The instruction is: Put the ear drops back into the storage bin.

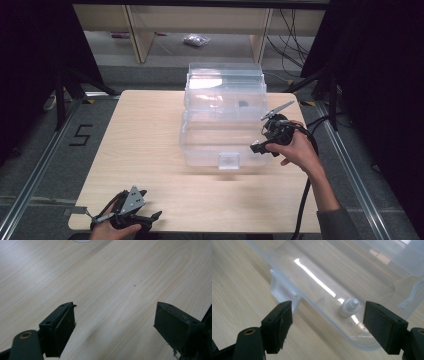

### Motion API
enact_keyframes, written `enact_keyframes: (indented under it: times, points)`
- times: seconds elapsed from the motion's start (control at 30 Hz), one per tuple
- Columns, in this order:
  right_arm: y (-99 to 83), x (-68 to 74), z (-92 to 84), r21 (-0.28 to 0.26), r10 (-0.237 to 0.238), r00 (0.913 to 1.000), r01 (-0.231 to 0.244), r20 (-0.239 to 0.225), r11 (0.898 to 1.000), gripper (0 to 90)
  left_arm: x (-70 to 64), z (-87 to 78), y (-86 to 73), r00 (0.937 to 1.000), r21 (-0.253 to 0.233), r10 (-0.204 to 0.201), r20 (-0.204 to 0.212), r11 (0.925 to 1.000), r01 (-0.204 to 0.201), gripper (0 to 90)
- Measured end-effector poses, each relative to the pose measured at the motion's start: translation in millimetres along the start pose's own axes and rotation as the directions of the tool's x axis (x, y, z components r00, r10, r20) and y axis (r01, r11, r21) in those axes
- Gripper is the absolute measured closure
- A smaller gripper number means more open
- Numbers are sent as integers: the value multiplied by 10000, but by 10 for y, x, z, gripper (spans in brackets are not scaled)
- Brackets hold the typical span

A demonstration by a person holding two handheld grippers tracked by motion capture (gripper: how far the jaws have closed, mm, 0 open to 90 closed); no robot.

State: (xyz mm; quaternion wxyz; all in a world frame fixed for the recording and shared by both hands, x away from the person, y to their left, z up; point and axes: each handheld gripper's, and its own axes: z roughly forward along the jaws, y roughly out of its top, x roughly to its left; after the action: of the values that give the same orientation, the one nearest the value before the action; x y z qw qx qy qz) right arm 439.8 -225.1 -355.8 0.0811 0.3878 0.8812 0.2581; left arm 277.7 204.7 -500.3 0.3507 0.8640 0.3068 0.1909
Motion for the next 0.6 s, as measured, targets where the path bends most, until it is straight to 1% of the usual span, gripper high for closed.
enact_keyframes:
  times: [0.03, 0.13, 0.17, 0.2, 0.23, 0.27, 0.3, 0.33, 0.37, 0.4, 0.43, 0.47, 0.5, 0.53, 0.57, 0.6]
  points:
    - [-15, 8, -4, -29, -69, 9999, 69, -91, 10000, 244, -1, -2, 0, 10000, -1, 6, 14, 10000, -6, 164]
    - [-47, 25, -9, -117, -54, 10000, 53, -46, 9999, 242, -1, -1, 0, 10000, 9, 8, 11, 10000, -8, 164]
    - [-82, 48, -21, -236, -74, 9999, 71, -116, 9997, 242, -2, 14, -4, 10000, -122, -38, 60, 9999, 38, 164]
    - [-82, 48, -21, -236, -74, 9999, 71, -116, 9997, 242, -2, 14, -4, 10000, -122, -38, 60, 9999, 38, 164]
    - [-109, 57, -27, -349, -121, 9999, 117, -112, 9993, 242, 2, 13, -1, 10000, -8, 3, 88, 10000, -3, 164]
    - [-121, 64, -30, -377, -189, 9997, 182, -185, 9991, 242, 3, 14, -1, 10000, -27, -6, 76, 10000, 6, 164]
    - [-130, 89, -34, -351, 57, 9999, -61, -102, 9994, 242, 2, 14, -1, 10000, 22, 53, -84, 10000, -53, 164]
    - [-130, 89, -34, -351, 57, 9999, -61, -102, 9994, 242, 2, 14, -1, 10000, 22, 53, -84, 10000, -53, 162]
    - [-155, 97, -40, -431, -115, 9998, 107, -183, 9990, 240, -7, 19, -4, 9999, -185, -130, 33, 9997, 130, 161]
    - [-165, 96, -36, -508, -79, 9999, 72, -141, 9987, 240, -7, 19, -4, 9999, -185, -130, 33, 9997, 130, 160]
    - [-173, 105, -37, -523, -123, 9998, 115, -156, 9986, 238, -6, 18, -3, 9997, -231, -193, 128, 9995, 196, 159]
    - [-177, 127, -38, -477, 66, 9998, -75, -180, 9988, 238, -9, 20, -5, 9997, -204, -253, 13, 9995, 253, 158]
    - [-190, 118, -32, -550, -185, 9994, 169, -279, 9983, 238, -15, 22, -7, 9993, -288, -360, 42, 9989, 361, 158]
    - [-190, 118, -32, -550, -185, 9994, 169, -279, 9983, 238, -15, 22, -7, 9993, -288, -360, 42, 9989, 361, 157]
    - [-207, 144, -38, -514, 29, 9998, -39, -188, 9987, 235, -5, 16, -4, 9998, -259, -184, 31, 9995, 185, 157]
    - [-207, 144, -38, -514, 29, 9998, -39, -188, 9987, 235, -5, 16, -4, 9998, -259, -184, 31, 9995, 185, 157]
